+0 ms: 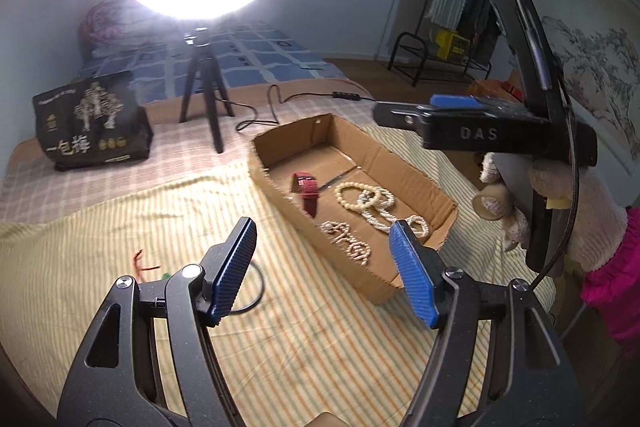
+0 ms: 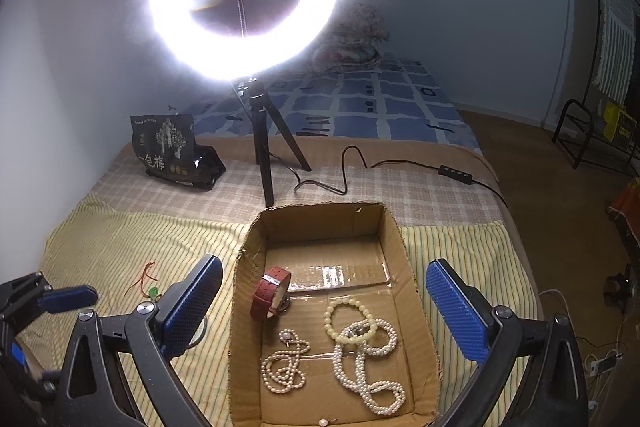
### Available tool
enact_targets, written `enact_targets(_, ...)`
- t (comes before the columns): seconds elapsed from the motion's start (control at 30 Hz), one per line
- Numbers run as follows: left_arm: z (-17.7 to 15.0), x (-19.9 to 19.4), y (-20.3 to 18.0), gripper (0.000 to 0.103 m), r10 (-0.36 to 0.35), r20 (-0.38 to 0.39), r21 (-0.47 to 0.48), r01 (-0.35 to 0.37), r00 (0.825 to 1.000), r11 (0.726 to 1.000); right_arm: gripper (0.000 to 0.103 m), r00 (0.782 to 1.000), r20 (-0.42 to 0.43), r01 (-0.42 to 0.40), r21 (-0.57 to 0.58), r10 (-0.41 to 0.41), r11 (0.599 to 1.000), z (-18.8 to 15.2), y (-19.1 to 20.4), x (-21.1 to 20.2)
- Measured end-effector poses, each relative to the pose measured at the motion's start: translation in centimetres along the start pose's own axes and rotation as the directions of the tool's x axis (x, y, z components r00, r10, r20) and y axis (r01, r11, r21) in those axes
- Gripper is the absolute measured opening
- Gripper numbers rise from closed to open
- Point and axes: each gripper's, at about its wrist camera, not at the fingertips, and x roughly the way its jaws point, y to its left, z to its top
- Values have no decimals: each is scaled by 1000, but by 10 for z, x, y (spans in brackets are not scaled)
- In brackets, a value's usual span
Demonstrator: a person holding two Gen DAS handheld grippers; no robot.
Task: Organize jewelry
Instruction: 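Move both open tools from the box back toward the jade pendant and bangle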
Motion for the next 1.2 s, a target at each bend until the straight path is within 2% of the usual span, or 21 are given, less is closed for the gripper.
enact_targets(0.3, -14, -28, 43, 71, 56, 13, -46, -56, 998, 997, 103, 1000, -6, -23, -9, 23, 1000, -5, 22, -3)
enact_targets(0.6, -35, -43, 102, 70, 123, -6, -127, -123, 992, 984, 103, 996, 6, -90, -78, 91, 993, -10, 62, -9)
enact_targets(0.67, -40, -45, 113, 65, 134, -12, -144, -135, 991, 980, 102, 994, 5, -106, -95, 107, 990, -13, 71, -8)
enact_targets(0.8, -50, -45, 130, 64, 150, -24, -172, -152, 988, 973, 98, 990, -14, -140, -140, 139, 980, -21, 88, -3)
enact_targets(0.93, -59, -41, 142, 58, 157, -47, -186, -163, 987, 969, 97, 983, -28, -185, -158, 183, 970, -30, 105, 1)
enact_targets(1.2, -72, -27, 159, 57, 153, -87, -207, -168, 984, 964, 91, 958, -96, -284, -183, 271, 941, -52, 132, 19)
